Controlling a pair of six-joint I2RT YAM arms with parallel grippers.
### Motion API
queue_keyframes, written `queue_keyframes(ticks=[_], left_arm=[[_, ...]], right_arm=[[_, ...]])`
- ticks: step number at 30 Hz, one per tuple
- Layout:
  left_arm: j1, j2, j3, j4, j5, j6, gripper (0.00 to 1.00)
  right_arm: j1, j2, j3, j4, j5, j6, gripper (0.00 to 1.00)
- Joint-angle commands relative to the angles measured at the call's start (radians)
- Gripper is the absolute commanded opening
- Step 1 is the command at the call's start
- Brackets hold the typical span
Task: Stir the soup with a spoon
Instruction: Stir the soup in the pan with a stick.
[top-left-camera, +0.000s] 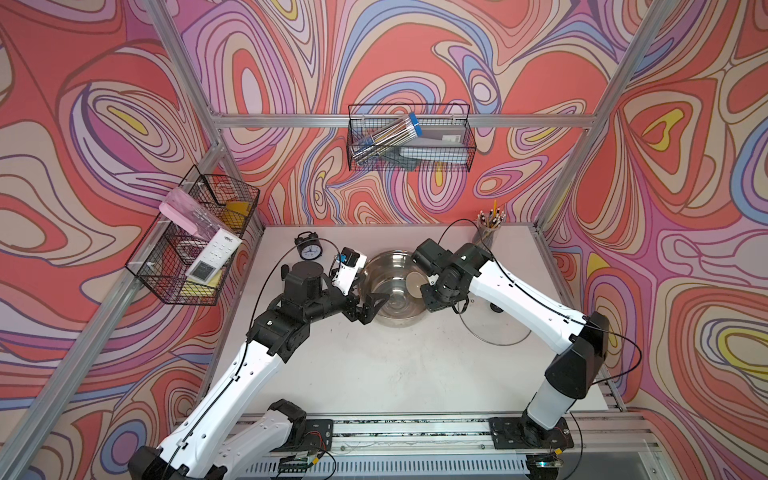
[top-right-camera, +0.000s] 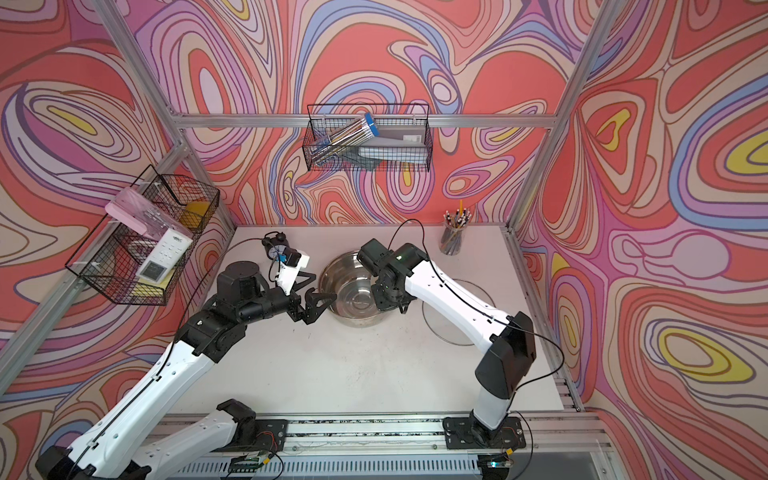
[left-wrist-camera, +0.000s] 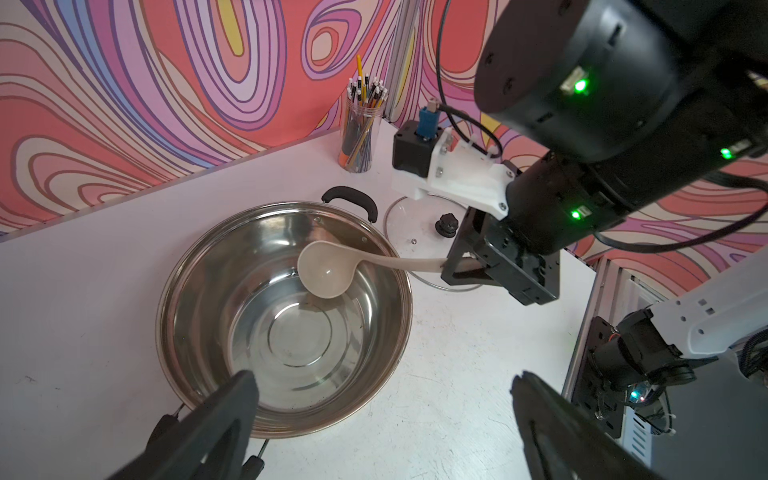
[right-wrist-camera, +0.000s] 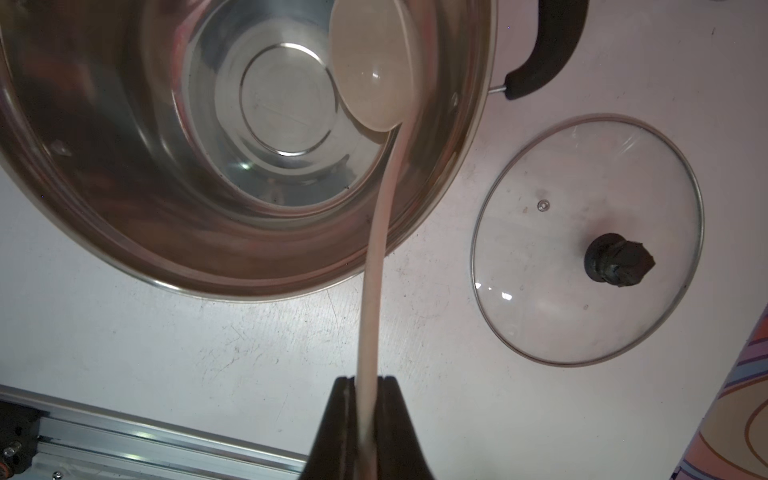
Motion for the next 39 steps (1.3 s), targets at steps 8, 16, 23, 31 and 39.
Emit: queue_keyframes(ticks=[8, 16, 23, 31, 39], left_arm=[[-0.006, 0.019, 0.015, 0.033, -0.001, 0.007, 0.99], [-0.006, 0.016, 0.013, 0.035, 0.001, 0.004, 0.99], [-0.006, 0.01, 0.008, 0.05, 0.0, -0.016, 0.99], [-0.006, 0.014, 0.006, 0.067, 0.004, -0.029, 0.99], [-0.006, 0.032, 0.013, 0.108, 0.011, -0.045, 0.99]], right_arm=[[-0.002, 0.197, 0.257, 0.024, -0.095, -0.083, 0.0], [0.067, 0.223, 0.312, 0.005, -0.154, -0.1, 0.0], [0.126, 0.12, 0.189, 0.005, -0.155, -0.051, 0.0], [0.131, -0.046, -0.021, 0.009, -0.114, 0.012, 0.0], [0.084, -0.073, -0.078, -0.007, -0.012, 0.052, 0.0]])
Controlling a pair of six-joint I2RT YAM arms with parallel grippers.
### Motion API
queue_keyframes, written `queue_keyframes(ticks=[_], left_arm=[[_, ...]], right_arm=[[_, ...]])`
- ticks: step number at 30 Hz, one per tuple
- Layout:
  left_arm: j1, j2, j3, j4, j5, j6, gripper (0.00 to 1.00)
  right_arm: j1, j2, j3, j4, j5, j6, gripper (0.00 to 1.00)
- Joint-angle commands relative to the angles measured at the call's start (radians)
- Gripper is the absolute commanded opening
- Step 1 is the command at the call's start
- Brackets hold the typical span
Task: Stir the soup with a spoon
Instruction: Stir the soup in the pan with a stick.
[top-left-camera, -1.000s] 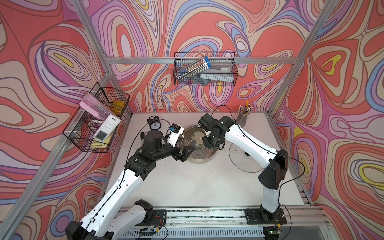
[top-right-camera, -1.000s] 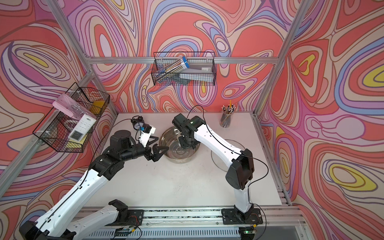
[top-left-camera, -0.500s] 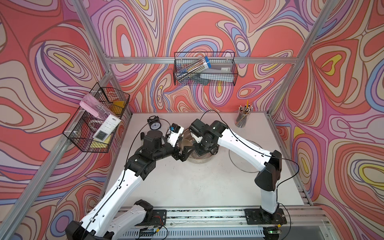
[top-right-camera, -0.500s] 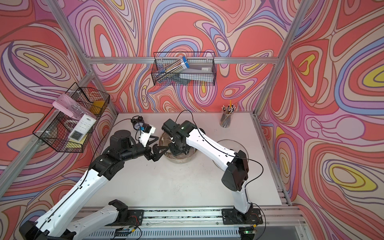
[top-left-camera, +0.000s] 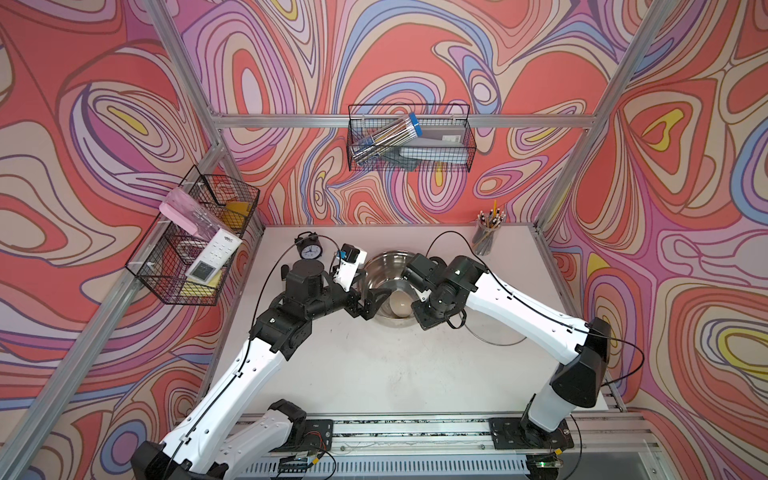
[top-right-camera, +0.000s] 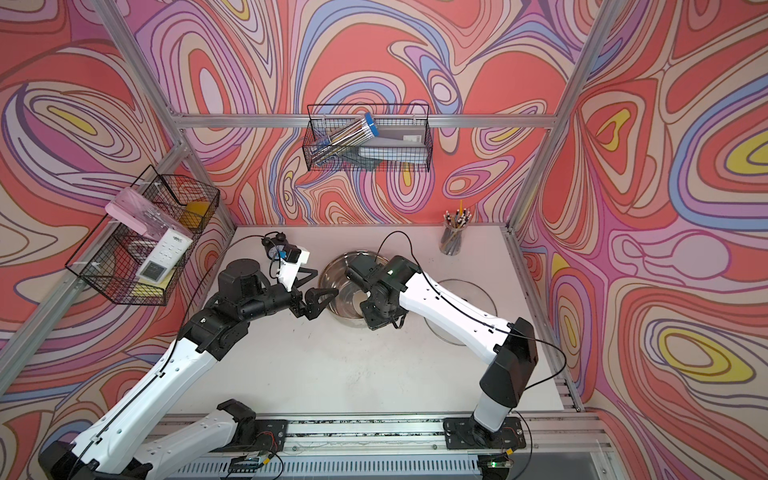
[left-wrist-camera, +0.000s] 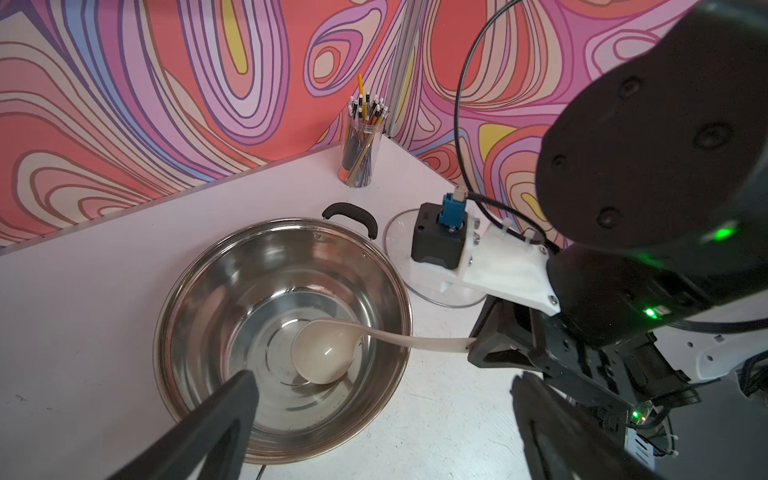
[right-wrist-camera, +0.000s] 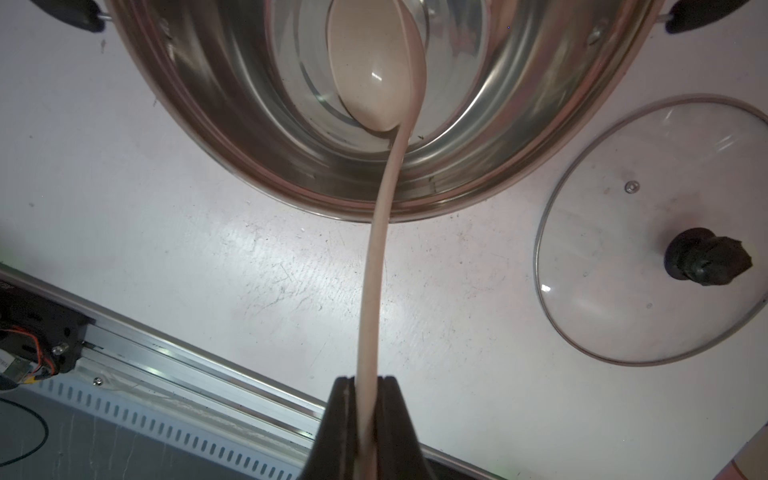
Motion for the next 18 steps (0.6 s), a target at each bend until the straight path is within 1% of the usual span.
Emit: queue_keyframes(ticks=[1, 7, 11, 18], left_arm=[[-0.006, 0.013, 0.013, 0.043, 0.011, -0.016, 0.99], [-0.006, 0.018, 0.013, 0.049, 0.009, -0.017, 0.99], [-0.007, 0.02, 0.015, 0.048, 0.009, -0.017, 0.99], [-0.007, 0.015, 0.007, 0.045, 0.008, -0.024, 0.99]], right_arm=[[-0.038, -0.006, 0.015, 0.008, 0.074, 0.026, 0.0], [-0.105, 0.053, 0.099, 0.013, 0.094, -0.016, 0.0], [-0.117, 0.137, 0.18, 0.026, 0.076, -0.053, 0.0], [-0.109, 0.244, 0.32, 0.057, -0.057, -0.079, 0.0]])
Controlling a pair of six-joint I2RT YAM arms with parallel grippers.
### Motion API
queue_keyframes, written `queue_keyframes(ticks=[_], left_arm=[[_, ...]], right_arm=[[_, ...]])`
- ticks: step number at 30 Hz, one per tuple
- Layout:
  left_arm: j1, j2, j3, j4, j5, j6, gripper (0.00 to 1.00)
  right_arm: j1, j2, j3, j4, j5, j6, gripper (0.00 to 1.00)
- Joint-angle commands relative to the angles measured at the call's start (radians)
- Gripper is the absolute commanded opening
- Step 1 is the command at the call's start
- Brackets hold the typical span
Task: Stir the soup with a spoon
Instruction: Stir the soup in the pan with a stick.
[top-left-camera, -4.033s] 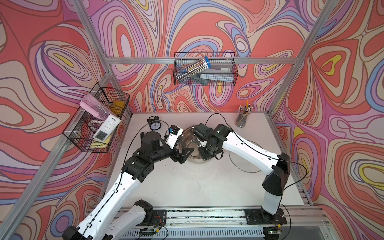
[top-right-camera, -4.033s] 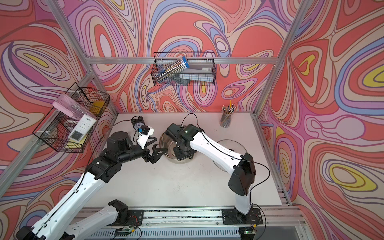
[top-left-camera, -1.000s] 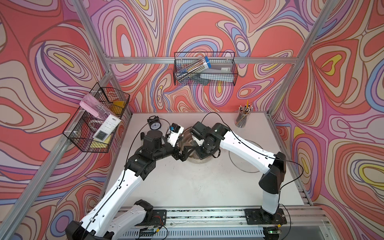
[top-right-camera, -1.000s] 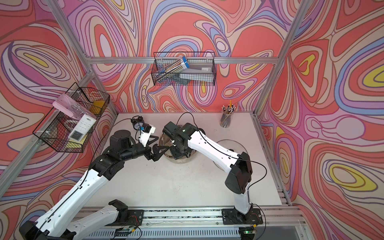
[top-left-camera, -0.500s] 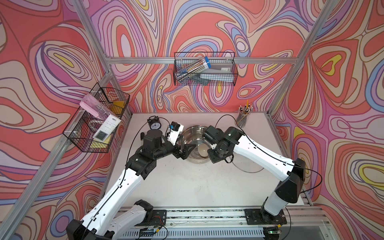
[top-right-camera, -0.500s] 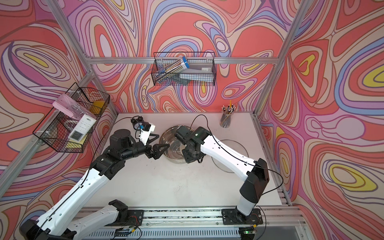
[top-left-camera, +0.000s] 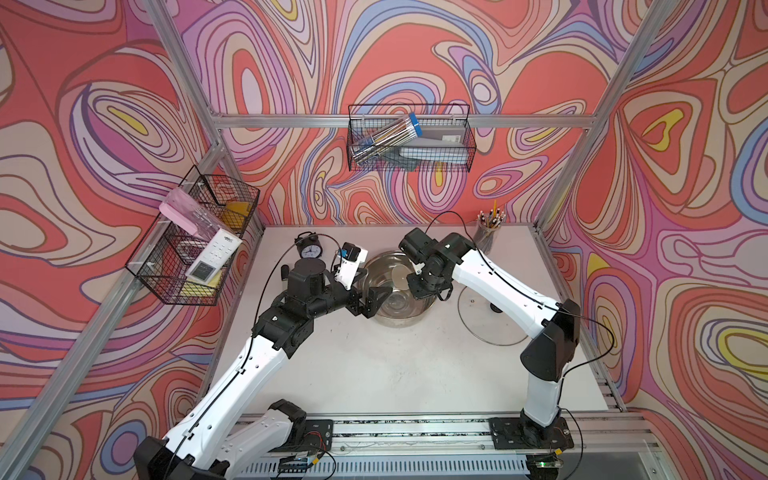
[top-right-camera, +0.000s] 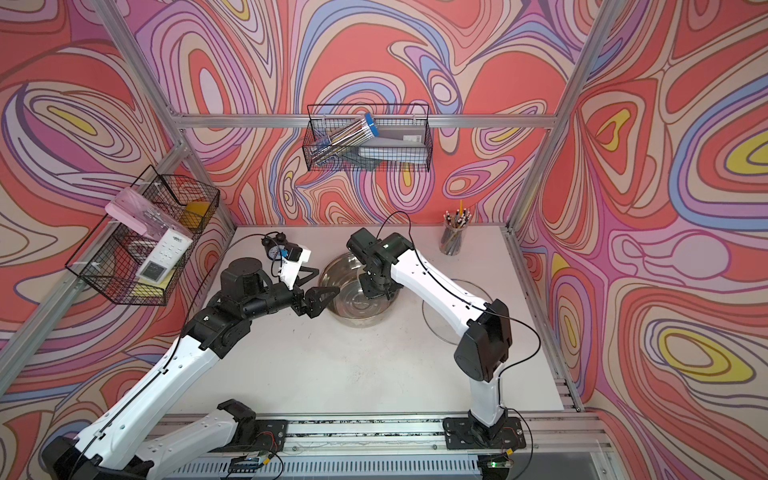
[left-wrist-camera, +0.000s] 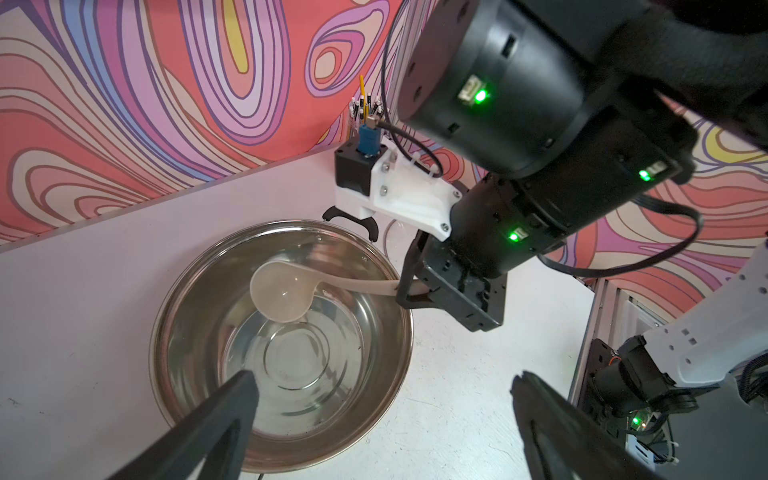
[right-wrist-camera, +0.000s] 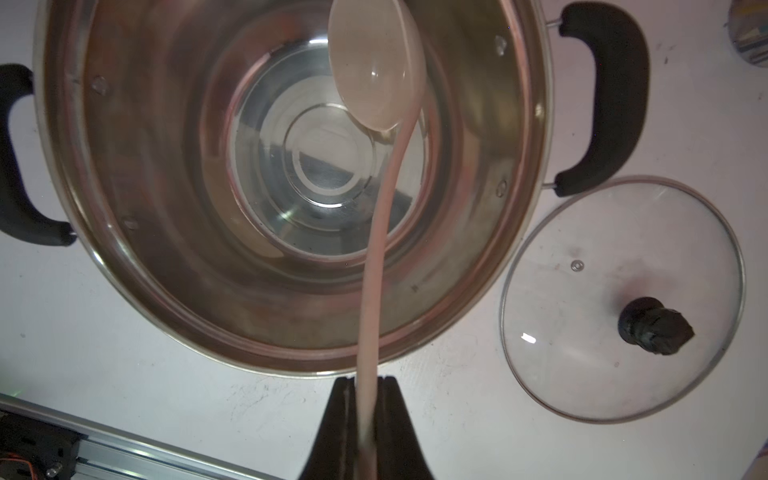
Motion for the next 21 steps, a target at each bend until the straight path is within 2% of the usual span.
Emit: queue_keyframes(ticks=[1, 5, 9, 16, 21], left_arm=[[-0.006, -0.001, 0.006, 0.028, 0.006, -0.01, 0.99], [-0.006, -0.009, -0.001, 0.025, 0.003, -0.011, 0.99], [-0.006, -0.017, -0.005, 0.024, -0.001, -0.014, 0.99], [-0.007, -0.027, -0.016, 0.025, -0.003, -0.017, 0.99], [-0.006, -0.023, -0.018, 0.031, 0.0, -0.021, 0.99]], right_arm=[[0.018, 0.032, 0.073, 0.028, -0.075, -0.026, 0.0], [0.065, 0.053, 0.107, 0.014, -0.086, -0.037, 0.0], [0.103, 0.027, 0.069, 0.008, -0.091, -0.026, 0.0], [0.131, -0.119, -0.129, 0.022, -0.075, 0.021, 0.0], [0.129, -0.235, -0.264, 0.0, 0.02, 0.059, 0.0]])
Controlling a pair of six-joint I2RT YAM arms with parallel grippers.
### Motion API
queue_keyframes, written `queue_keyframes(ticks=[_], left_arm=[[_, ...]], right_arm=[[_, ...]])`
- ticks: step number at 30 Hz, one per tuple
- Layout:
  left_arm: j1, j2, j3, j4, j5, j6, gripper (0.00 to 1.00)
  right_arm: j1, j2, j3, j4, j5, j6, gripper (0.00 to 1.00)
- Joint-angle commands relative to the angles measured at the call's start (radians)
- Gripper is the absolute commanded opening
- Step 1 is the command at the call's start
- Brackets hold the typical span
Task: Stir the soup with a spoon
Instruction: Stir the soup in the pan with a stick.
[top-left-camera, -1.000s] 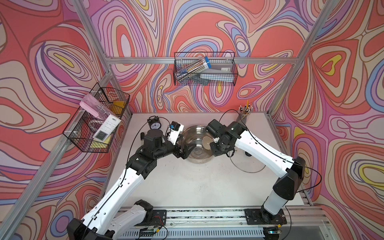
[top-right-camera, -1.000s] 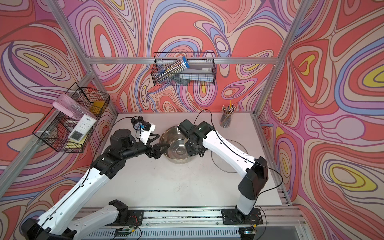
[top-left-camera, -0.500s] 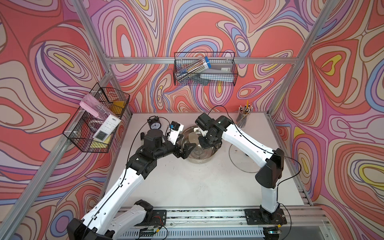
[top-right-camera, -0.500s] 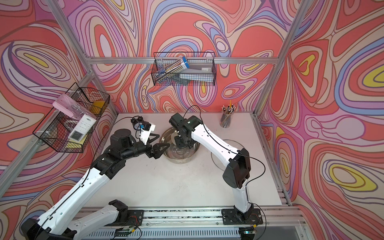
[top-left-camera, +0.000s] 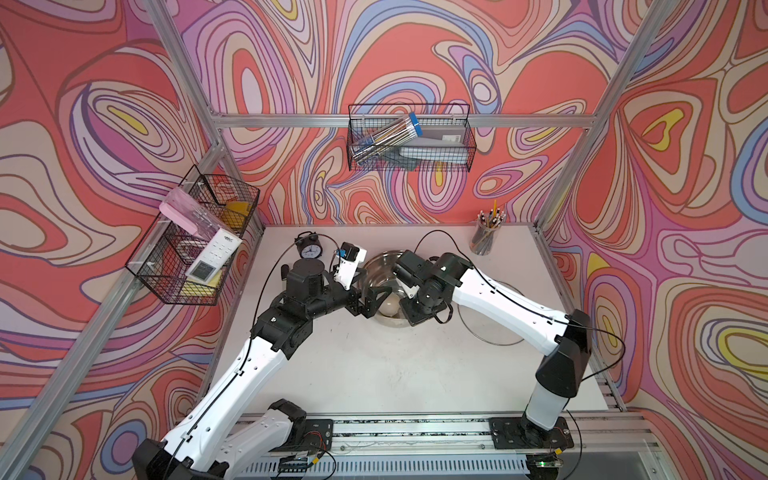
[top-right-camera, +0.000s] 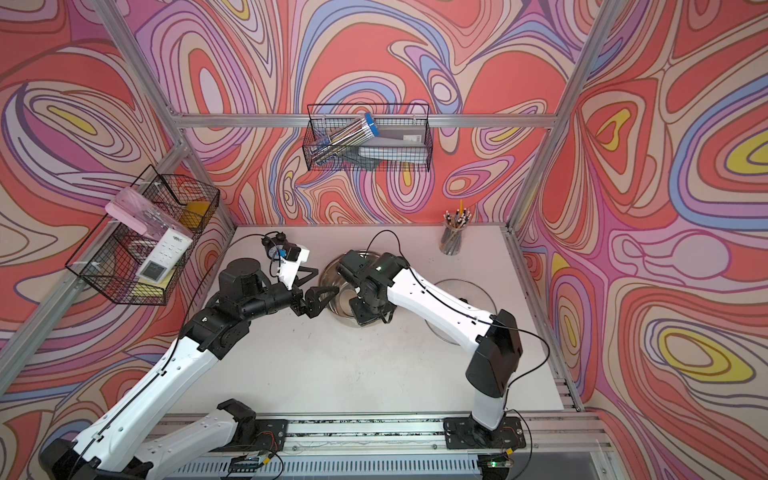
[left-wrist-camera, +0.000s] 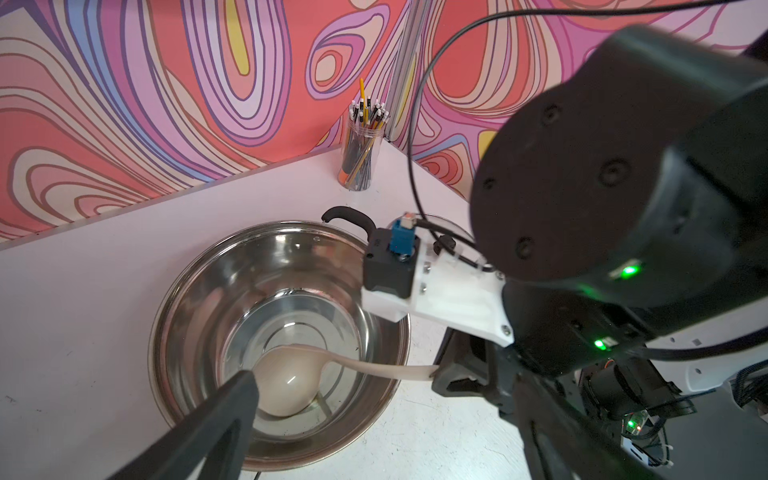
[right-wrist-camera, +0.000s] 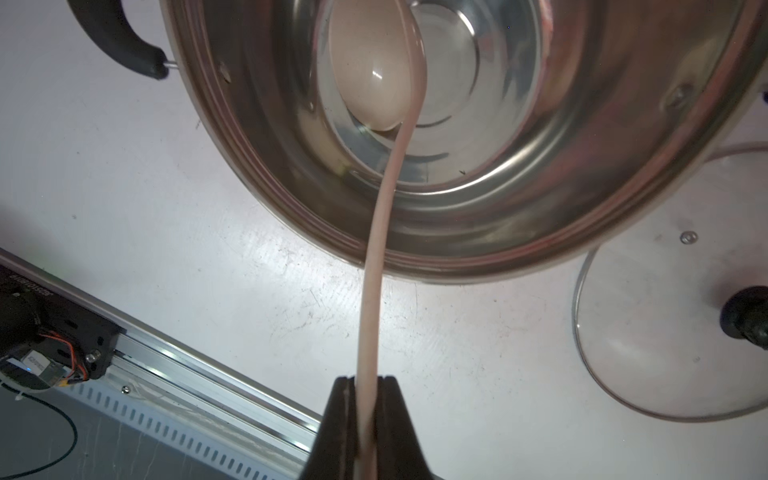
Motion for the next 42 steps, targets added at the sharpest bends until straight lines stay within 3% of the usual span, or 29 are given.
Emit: queue_keyframes(ticks=[1, 7, 16, 28, 38, 42], left_arm=[[-0.007, -0.008, -0.013, 0.033, 0.004, -0.009, 0.99], [-0.006, 0.015, 0.001, 0.041, 0.016, -0.011, 0.99], [-0.006, 0.019, 0.021, 0.033, 0.021, -0.005, 0.99], [-0.006, -0.04, 0.006, -0.006, 0.006, -0.001, 0.99], [-0.007, -0.12, -0.005, -0.072, -0.028, -0.015, 0.99], [-0.006, -0.156, -0.005, -0.106, -0.045, -0.033, 0.99]], right_arm=[[-0.011, -0.077, -0.058, -0.024, 0.088, 0.038, 0.0], [-0.096, -0.108, -0.104, -0.007, 0.124, 0.037, 0.0], [-0.155, 0.042, 0.065, 0.031, 0.161, -0.016, 0.0], [-0.107, 0.194, 0.253, 0.063, -0.001, -0.026, 0.0], [0.01, 0.101, 0.13, 0.092, -0.041, 0.044, 0.0], [0.009, 0.031, 0.046, 0.099, 0.005, 0.102, 0.0]])
